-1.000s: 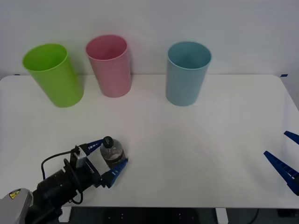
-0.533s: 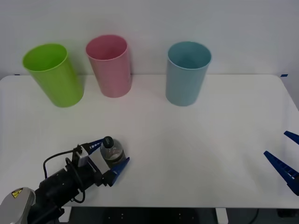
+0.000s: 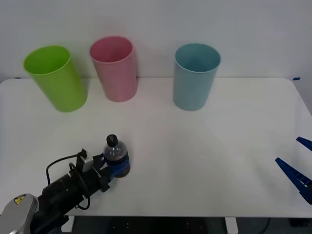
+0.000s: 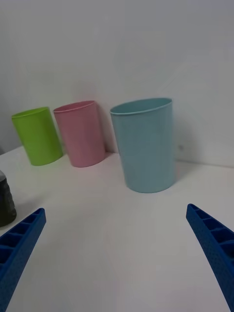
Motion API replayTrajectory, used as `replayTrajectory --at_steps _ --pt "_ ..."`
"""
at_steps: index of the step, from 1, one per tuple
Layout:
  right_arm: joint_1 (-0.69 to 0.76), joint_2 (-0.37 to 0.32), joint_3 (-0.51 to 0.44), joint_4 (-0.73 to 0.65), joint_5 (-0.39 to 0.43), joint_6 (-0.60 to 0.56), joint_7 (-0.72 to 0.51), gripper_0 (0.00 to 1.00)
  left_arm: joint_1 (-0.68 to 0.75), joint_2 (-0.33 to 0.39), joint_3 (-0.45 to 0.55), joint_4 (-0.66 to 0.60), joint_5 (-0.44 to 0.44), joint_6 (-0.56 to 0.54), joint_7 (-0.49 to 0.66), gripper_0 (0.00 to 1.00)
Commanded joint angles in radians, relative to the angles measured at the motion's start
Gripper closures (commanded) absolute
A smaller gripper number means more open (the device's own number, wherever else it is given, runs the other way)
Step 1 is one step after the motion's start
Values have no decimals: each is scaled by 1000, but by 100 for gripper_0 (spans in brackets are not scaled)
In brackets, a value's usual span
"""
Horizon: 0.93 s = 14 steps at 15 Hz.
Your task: Grasp the object on the table and drop it into the matching bin: aluminum can to the light blue bin, PET bottle to the pink bin.
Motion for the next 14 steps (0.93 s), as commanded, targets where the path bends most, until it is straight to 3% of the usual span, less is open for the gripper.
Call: replayTrajectory --at_steps 1,7,14 --pt "0 0 0 0 0 0 0 0 0 2 1 -1 2 5 3 100" --pt "0 0 0 0 0 0 0 0 18 5 88 -1 49 5 2 100" --pt "0 0 0 0 0 0 0 0 24 25 120 -12 189 47 8 100"
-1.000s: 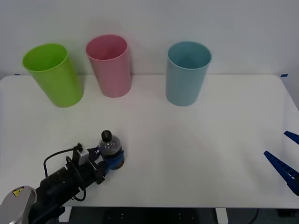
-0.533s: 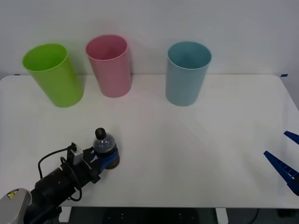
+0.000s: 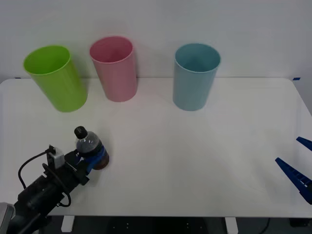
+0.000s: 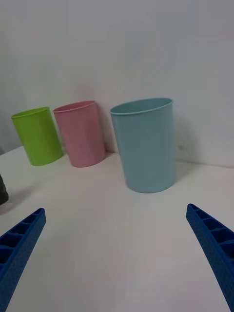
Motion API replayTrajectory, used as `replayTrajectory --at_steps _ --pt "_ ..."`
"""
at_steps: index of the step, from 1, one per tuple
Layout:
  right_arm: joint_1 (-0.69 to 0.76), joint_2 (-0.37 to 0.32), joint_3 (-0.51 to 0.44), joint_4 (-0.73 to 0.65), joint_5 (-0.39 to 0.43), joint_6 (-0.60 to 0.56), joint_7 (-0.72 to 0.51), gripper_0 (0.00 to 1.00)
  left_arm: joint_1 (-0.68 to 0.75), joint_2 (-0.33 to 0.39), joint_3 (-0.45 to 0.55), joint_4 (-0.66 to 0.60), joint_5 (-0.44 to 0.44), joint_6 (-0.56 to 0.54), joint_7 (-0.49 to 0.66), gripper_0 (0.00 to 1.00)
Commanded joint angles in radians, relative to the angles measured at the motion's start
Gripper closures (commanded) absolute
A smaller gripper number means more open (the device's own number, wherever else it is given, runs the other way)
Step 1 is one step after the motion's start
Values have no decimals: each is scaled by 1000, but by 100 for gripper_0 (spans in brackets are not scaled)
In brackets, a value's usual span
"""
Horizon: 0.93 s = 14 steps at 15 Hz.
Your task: Grasp the object on the table and drop it into the matching bin: aluminum can to the light blue bin, PET bottle to the pink bin.
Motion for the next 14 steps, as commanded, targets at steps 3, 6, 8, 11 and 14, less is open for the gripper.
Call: replayTrajectory --at_steps 3,6,8,11,14 --pt "0 0 0 0 0 0 0 0 0 1 7 -38 90 40 6 100" --pt "0 0 0 0 0 0 0 0 0 1 1 -93 121 101 22 100" --pt "0 0 0 0 0 0 0 0 0 1 0 -133 130 142 34 100" --pt "0 0 0 0 0 0 0 0 -23 1 -8 -175 130 173 62 100" --pt "0 0 0 0 0 0 0 0 -86 1 -28 -175 128 216 92 100"
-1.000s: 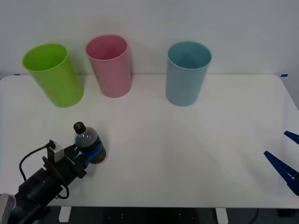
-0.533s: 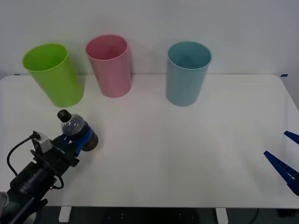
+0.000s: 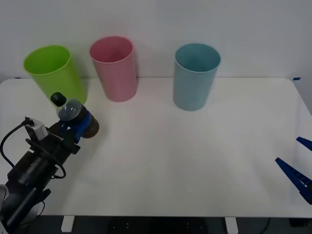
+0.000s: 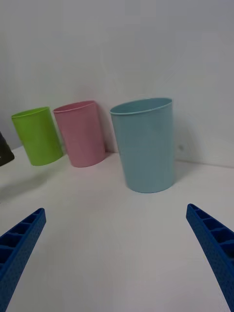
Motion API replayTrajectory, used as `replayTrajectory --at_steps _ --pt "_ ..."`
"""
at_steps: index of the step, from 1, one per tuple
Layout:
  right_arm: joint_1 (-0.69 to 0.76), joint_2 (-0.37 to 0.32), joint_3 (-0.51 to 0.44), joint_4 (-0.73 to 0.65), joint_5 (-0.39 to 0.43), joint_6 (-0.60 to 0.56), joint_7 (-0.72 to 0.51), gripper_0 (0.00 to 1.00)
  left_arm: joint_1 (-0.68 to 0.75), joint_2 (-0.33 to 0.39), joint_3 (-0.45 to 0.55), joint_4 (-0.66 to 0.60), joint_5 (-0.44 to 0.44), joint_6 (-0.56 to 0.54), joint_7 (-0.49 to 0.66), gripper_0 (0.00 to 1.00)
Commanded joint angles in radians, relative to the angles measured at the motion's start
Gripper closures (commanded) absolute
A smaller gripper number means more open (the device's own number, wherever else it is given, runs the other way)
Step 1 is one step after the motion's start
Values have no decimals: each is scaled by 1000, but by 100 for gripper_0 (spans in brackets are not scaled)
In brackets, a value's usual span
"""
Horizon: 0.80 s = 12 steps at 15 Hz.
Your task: Grasp the object on the table and drop it into the matching bin: aluminum can to the light blue bin, PET bottle to the pink bin.
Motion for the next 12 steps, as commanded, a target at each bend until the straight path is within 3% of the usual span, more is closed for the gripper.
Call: replayTrajectory --at_steps 1,12 --pt "0 0 0 0 0 0 0 0 -57 0 -21 0 -2 51 26 100" --pt "0 0 0 0 0 0 0 0 -218 5 -1 -137 -185 183 425 100"
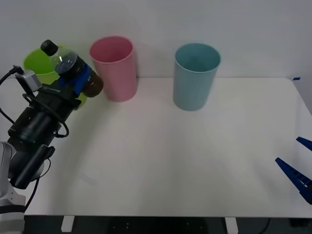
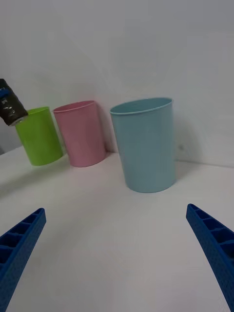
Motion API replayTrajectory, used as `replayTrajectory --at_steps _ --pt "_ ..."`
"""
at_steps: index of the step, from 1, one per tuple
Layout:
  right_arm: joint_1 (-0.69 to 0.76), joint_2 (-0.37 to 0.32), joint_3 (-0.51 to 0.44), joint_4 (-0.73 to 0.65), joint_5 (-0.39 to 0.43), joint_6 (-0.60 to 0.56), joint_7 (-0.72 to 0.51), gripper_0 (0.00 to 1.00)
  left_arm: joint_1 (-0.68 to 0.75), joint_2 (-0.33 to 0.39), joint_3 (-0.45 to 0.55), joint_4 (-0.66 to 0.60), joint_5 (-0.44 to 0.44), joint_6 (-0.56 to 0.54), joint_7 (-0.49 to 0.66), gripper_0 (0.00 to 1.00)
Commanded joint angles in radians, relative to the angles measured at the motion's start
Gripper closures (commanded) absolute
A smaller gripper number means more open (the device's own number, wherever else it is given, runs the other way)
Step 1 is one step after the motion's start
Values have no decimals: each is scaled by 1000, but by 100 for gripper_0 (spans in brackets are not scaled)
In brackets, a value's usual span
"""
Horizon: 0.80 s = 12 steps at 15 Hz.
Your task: Grasp the object on the table and drop it into the matching bin: aluminum can to the light blue bin, PET bottle to the pink bin.
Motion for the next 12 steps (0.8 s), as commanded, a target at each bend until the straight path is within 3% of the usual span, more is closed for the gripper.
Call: replayTrajectory --at_steps 1,7,12 --pt "0 0 0 0 0 0 0 0 -56 1 12 0 -56 32 69 100" --pt "0 0 0 0 0 0 0 0 -180 4 -4 13 -170 177 135 100" --pt "0 0 0 0 0 0 0 0 -341 12 -1 182 -305 209 141 99"
